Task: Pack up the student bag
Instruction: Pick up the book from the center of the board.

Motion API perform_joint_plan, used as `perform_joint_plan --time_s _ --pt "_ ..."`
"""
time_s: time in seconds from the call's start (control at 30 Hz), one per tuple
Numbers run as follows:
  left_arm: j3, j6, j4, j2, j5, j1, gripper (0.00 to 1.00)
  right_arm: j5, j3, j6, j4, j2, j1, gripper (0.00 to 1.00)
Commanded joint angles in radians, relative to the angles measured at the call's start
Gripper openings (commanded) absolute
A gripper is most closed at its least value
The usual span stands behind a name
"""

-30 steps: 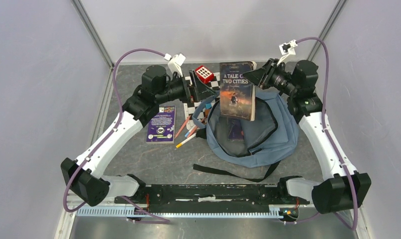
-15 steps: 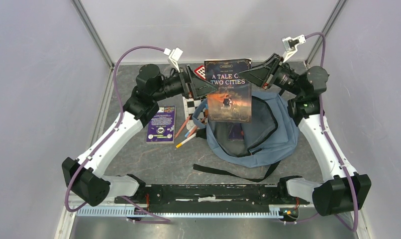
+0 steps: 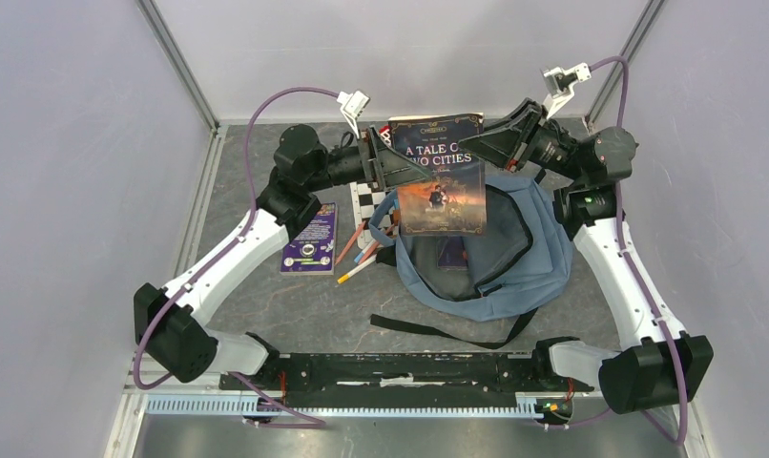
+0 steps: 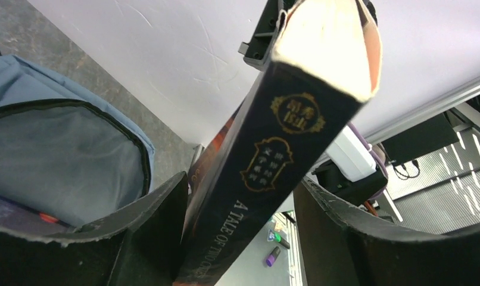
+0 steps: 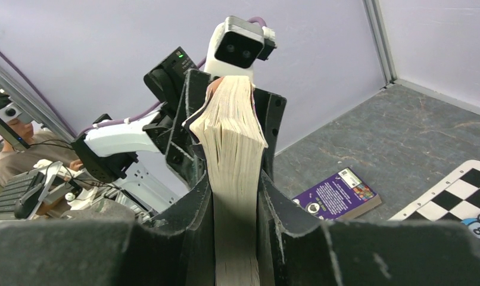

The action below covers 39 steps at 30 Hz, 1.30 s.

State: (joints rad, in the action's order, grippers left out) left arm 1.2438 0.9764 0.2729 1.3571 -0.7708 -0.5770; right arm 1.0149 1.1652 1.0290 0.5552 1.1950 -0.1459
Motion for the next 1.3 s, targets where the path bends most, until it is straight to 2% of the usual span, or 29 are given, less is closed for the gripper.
perform_joint_plan --time_s 0.0,0.03,0.1,0.23,0.37,0.4,0.43,0.5,0.6,0.73,0.9,1.03,1.27 --pt "0.019 0.014 0.025 -0.002 -0.038 -0.029 0.69 -0.082 0.085 -0.079 -0.039 -0.034 0.001 0.18" --pt "0.02 0.005 0.012 -0.002 -0.038 -0.035 0.69 -0.088 0.086 -0.093 -0.054 -0.036 0.0 0.0" --pt "0.019 -0.005 -0.006 0.002 -0.034 -0.052 0.64 -0.094 0.089 -0.105 -0.072 -0.034 0.0 0.0" --pt "0.017 -0.007 -0.011 0.005 -0.011 -0.073 0.37 -0.113 0.09 -0.144 -0.124 -0.036 0.0 0.0" --pt "0.011 -0.014 -0.011 -0.007 0.042 -0.074 0.1 -0.166 0.101 -0.254 -0.261 -0.052 0.0 0.22" --pt "0.007 -0.017 -0.013 -0.014 0.059 -0.074 0.04 -0.18 0.104 -0.288 -0.305 -0.056 0.002 0.3" --pt "0.001 -0.023 -0.02 -0.022 0.088 -0.074 0.02 -0.201 0.111 -0.328 -0.351 -0.058 0.002 0.42" --pt "-0.01 -0.048 -0.054 -0.046 0.138 -0.071 0.02 -0.257 0.143 -0.432 -0.489 -0.058 0.003 0.69" --pt "-0.01 -0.116 -0.161 -0.075 0.215 -0.064 0.02 -0.388 0.202 -0.597 -0.752 -0.055 0.018 0.96" --pt "-0.019 -0.17 -0.317 -0.103 0.305 -0.058 0.02 -0.573 0.25 -0.718 -1.033 -0.045 0.069 0.98" --pt "-0.047 -0.172 -0.431 -0.115 0.384 -0.056 0.02 -0.747 0.201 -0.804 -1.225 -0.037 0.13 0.98" --pt "-0.084 -0.13 -0.422 -0.118 0.393 -0.056 0.02 -0.827 0.101 -0.87 -1.284 -0.055 0.138 0.98" --pt "-0.144 -0.041 -0.315 -0.089 0.35 -0.057 0.02 -0.751 -0.149 -0.911 -1.213 -0.108 0.137 0.98"
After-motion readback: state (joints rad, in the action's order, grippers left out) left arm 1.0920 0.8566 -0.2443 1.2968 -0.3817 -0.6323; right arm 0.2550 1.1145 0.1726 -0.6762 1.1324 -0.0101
